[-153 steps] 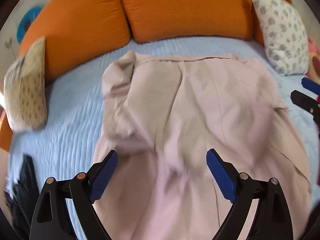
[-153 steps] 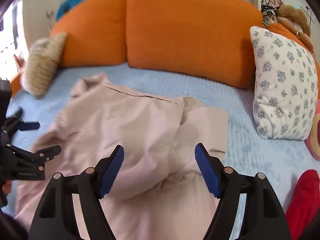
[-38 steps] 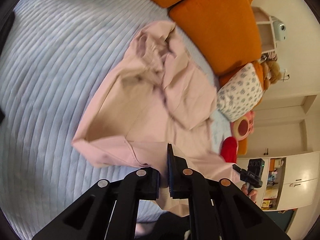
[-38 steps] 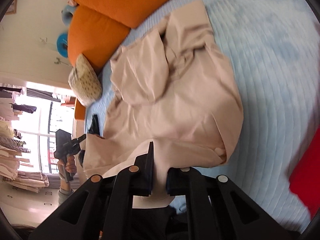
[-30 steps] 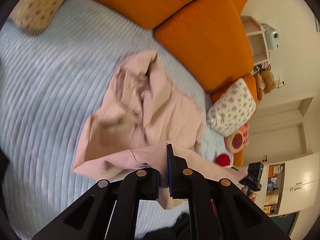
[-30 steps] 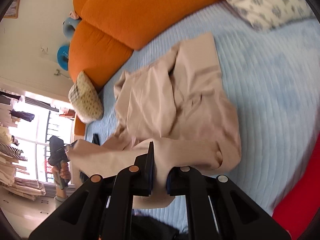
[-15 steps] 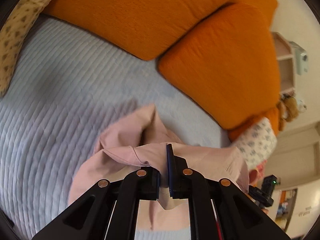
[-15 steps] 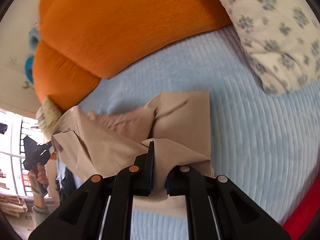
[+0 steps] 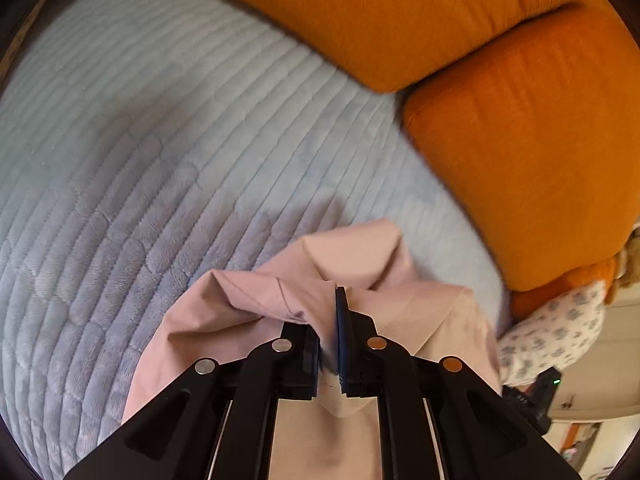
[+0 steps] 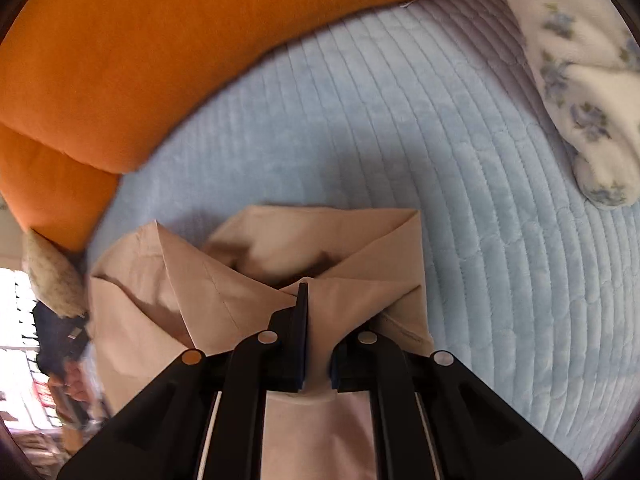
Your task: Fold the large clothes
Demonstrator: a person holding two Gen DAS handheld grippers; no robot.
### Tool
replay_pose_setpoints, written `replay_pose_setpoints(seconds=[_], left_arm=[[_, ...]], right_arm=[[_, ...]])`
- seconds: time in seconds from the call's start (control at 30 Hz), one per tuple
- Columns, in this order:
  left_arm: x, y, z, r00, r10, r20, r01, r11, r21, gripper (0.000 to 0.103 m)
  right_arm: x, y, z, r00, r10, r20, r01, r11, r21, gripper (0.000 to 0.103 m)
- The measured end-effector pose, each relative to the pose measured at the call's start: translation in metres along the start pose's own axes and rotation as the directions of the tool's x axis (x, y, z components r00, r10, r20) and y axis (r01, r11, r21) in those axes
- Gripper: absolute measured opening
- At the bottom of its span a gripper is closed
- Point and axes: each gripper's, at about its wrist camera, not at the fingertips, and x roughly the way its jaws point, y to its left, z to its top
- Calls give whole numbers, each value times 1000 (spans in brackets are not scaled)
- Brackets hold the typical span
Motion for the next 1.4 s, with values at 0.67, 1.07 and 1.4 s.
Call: replay_pose_setpoints(seconds=[0.67, 1.07, 1.4], left_arm=[[-113, -20, -16, 964, 158, 214, -206, 951, 230, 70], [-37, -104, -171, 985, 98, 140, -156, 847, 508, 70], [-3, -87, -177, 989, 107, 104, -142, 894, 425, 71]], right_arm=[[-71, -20, 15, 994, 63, -91, -62, 998, 12, 87], [-85, 109, -48, 953, -237, 188, 299, 834, -464, 93], [61, 191, -67, 908, -386, 161, 398, 678, -618, 63]])
